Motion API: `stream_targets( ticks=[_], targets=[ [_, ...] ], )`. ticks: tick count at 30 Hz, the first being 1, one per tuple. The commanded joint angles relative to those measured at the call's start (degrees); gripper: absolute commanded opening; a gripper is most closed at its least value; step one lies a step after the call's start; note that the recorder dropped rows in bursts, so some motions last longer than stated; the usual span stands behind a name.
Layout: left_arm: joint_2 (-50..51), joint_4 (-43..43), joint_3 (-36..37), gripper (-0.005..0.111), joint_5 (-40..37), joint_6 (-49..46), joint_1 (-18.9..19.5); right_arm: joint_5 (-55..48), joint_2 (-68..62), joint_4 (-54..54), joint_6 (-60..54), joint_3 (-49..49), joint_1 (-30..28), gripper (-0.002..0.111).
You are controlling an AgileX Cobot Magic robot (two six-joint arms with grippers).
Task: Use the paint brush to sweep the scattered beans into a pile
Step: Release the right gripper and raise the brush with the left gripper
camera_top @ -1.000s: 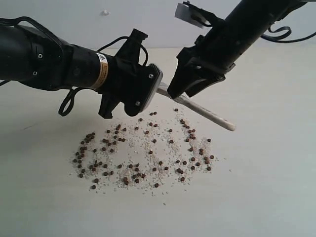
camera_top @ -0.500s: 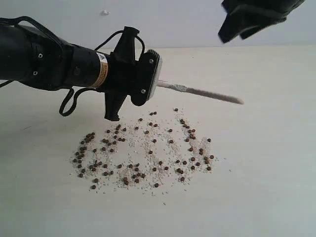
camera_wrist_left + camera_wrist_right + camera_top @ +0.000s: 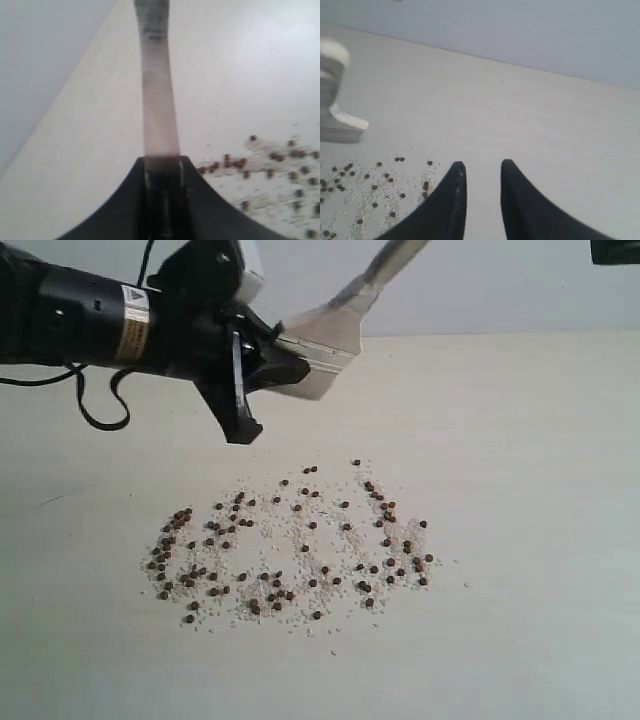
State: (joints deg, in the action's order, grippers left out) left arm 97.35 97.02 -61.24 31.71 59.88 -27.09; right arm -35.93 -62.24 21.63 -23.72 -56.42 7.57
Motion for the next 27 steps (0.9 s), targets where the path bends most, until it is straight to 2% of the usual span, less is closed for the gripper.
stream_targets(
  ticks=[1, 3, 6, 8, 10, 11, 13, 16, 18, 23, 25, 27],
  targets=[
    [-0.61, 2.93, 0.00, 0.000, 18.50, 12.03, 5.24, 10.12, 6.54, 12.29, -12.80, 10.86, -0.24, 0.018],
    [-0.61, 2.93, 0.58, 0.000, 24.84, 12.30, 6.81, 12.94, 9.28, 21.39, -22.15, 15.32, -0.24, 0.012],
    [-0.61, 2.93, 0.69, 0.000, 29.80, 12.30, 7.81, 12.15, 10.71, 34.61, -33.13, 20.07, -0.24, 0.000],
    [-0.61, 2.93, 0.69, 0.000, 31.77, 12.30, 7.81, 8.40, 9.83, 36.74, -36.76, 21.63, -0.24, 0.000],
    [-0.61, 2.93, 0.69, 0.000, 33.30, 12.30, 7.81, 8.38, 8.61, 37.81, -35.11, 22.48, -0.24, 0.000],
    [-0.61, 2.93, 0.69, 0.000, 33.72, 12.30, 7.81, 9.18, 7.96, 41.33, -37.98, 23.77, -0.24, 0.000],
    [-0.61, 2.93, 1.24, 0.000, 34.39, 12.30, 7.81, 9.63, 7.40, 50.87, -50.90, 25.75, -0.24, 0.000],
    [-0.61, 2.93, 2.66, 0.000, 34.48, 10.64, 7.81, 7.02, 7.40, 78.31, -80.28, 29.96, -0.24, 0.000],
    [-0.61, 2.93, 3.34, 0.000, 34.96, 9.54, 8.56, 0.15, 6.88, 78.31, -89.31, 31.26, -0.24, 0.000],
    [-0.61, 2.15, 3.96, 0.000, 38.25, 8.84, 12.39, -6.12, 3.28, 78.31, -95.31, 30.90, -0.24, 0.000],
    [-0.61, 2.20, 3.96, 0.000, 38.25, 8.84, 14.09, -3.48, 0.89, 78.31, -93.56, 29.18, -0.24, 0.000],
    [-0.61, 2.20, 4.21, 0.000, 38.25, 9.44, 15.05, 2.32, -1.68, 75.83, -83.08, 26.53, -0.24, 0.000]
  ],
)
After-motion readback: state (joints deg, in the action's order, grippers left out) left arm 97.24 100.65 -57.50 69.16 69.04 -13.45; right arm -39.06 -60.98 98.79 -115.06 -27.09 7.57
